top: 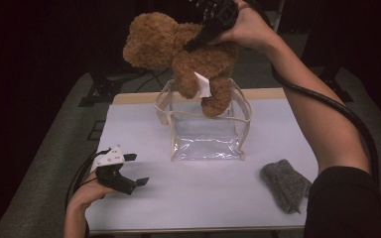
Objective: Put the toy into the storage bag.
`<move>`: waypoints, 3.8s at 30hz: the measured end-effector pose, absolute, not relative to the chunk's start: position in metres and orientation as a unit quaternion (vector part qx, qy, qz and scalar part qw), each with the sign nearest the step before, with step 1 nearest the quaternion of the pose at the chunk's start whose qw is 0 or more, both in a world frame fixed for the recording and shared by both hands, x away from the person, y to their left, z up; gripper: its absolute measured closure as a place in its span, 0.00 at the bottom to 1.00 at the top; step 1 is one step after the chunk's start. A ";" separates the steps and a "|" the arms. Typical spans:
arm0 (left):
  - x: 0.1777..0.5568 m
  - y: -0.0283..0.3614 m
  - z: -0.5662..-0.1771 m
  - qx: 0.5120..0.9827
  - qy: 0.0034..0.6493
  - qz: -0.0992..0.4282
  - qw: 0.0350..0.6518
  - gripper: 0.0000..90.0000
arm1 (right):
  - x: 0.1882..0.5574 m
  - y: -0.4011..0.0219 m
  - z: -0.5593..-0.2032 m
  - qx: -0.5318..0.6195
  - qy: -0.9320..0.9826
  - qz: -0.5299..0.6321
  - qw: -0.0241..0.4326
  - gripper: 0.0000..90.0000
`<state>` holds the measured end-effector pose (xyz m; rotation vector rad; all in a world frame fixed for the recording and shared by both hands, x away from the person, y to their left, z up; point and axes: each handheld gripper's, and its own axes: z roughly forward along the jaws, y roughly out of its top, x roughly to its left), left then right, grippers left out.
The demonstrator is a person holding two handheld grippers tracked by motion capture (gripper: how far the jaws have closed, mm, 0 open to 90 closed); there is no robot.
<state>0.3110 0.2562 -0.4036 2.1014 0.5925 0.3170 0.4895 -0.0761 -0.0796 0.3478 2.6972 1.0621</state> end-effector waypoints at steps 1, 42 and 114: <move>0.311 0.257 -0.404 0.850 0.240 0.127 0.451 0.03 | 0.490 -0.076 -0.080 0.118 0.918 0.362 0.111 0.56; 0.311 0.259 -0.409 0.853 0.245 0.119 0.446 0.04 | 0.527 -0.095 -0.169 0.161 0.925 0.341 0.054 0.55; 0.308 0.265 -0.409 0.849 0.252 0.122 0.448 0.04 | 0.522 -0.026 -0.281 0.155 0.933 0.323 0.033 0.87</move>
